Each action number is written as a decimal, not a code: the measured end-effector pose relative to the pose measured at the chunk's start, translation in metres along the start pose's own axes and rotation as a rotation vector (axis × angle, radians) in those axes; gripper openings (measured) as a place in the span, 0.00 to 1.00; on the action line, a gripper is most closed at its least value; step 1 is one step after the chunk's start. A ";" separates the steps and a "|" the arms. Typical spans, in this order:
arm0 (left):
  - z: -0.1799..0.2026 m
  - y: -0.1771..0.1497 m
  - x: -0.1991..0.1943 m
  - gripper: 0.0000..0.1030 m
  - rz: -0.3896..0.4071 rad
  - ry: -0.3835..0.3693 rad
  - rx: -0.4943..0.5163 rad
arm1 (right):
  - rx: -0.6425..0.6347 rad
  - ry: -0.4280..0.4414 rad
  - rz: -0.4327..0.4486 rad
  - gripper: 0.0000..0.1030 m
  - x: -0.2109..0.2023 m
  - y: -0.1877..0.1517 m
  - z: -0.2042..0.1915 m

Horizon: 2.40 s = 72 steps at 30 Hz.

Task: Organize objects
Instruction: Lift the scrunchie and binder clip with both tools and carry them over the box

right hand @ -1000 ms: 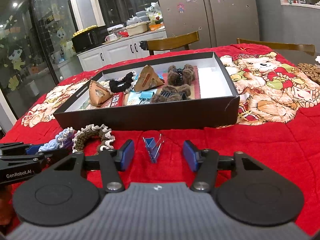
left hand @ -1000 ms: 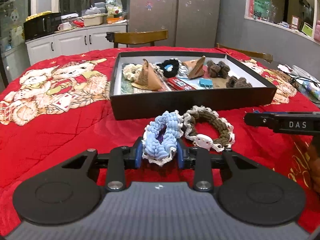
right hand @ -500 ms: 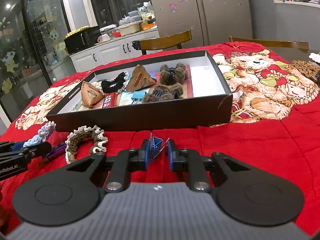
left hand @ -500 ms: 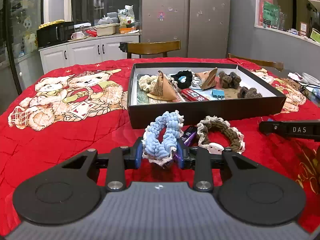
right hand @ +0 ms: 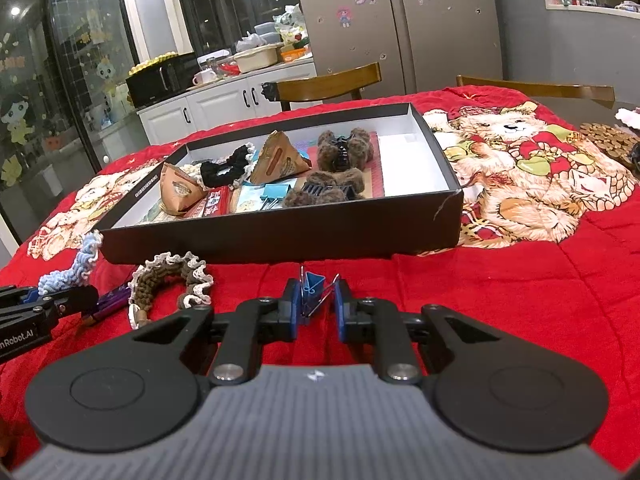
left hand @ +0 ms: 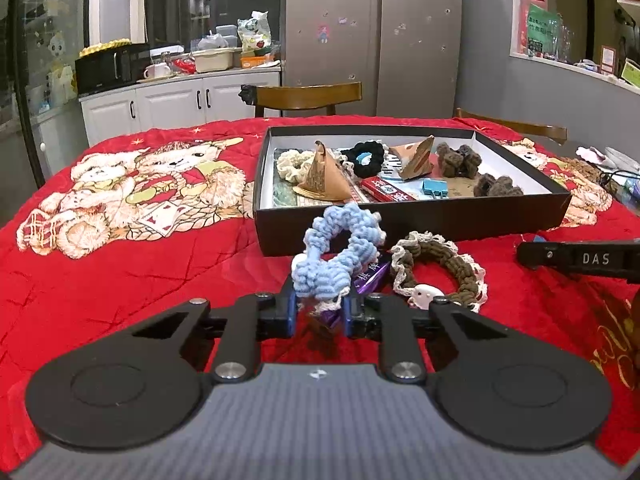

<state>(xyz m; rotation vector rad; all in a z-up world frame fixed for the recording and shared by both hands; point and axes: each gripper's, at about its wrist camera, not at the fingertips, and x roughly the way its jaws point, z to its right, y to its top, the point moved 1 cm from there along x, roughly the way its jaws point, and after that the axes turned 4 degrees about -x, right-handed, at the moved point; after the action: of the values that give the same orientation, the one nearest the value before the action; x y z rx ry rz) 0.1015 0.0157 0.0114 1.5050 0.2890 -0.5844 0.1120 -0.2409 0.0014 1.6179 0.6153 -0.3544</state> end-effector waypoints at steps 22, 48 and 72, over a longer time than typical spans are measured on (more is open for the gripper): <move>0.001 0.005 -0.022 0.23 0.147 0.080 0.003 | -0.028 0.010 0.070 0.19 -0.012 0.001 -0.007; 0.006 0.006 -0.029 0.23 0.144 0.079 0.003 | -0.050 0.148 0.254 0.17 -0.040 0.001 -0.026; -0.015 0.059 -0.056 0.23 0.188 0.065 -0.005 | 0.002 0.152 0.277 0.17 -0.065 0.074 -0.030</move>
<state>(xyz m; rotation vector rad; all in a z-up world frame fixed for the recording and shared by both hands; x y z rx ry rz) 0.0886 0.0385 0.0905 1.5282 0.1957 -0.3858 0.0989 -0.2271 0.1028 1.7160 0.4954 -0.0274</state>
